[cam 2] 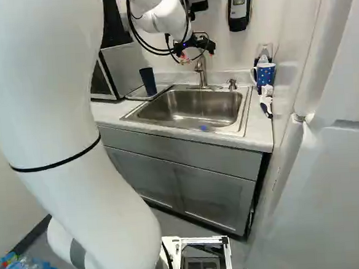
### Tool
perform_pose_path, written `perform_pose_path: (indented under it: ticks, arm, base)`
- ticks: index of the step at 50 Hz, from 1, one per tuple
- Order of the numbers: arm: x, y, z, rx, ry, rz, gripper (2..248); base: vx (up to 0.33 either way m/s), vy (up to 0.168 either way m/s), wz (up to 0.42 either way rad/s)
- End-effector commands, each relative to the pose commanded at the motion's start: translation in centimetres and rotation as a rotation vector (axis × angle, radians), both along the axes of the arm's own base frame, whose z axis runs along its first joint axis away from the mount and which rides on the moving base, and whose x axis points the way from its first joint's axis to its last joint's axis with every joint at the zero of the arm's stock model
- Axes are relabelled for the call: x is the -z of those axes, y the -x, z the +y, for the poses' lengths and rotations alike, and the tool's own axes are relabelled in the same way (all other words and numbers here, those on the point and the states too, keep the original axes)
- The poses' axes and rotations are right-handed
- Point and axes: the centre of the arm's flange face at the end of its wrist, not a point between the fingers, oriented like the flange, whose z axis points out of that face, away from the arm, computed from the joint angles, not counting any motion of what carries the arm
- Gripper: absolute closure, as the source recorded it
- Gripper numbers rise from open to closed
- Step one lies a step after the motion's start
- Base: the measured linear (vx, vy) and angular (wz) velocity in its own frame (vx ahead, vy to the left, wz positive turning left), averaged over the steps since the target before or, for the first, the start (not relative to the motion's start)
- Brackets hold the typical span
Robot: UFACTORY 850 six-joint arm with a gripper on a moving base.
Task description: Rinse the cup and place it in the tray
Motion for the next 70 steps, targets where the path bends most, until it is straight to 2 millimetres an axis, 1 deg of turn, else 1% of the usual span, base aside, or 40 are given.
perform_pose_path:
  ticks: [17, 38, 63, 70]
  arm:
    - [0.7, 3.9, -0.2, 0.022, -0.033, 0.106, 3]
    - [1.8, 8.9, 0.3, 0.04, -0.081, 0.245, 3]
    - [1.9, 9.0, 0.3, 0.039, -0.086, 0.262, 3]
    - [1.8, 8.7, 0.3, 0.038, -0.083, 0.254, 3]
  base:
    - [0.0, 0.0, 0.0]
    - [0.0, 0.0, 0.0]
    - [0.0, 0.0, 0.0]
    - [0.0, 0.0, 0.0]
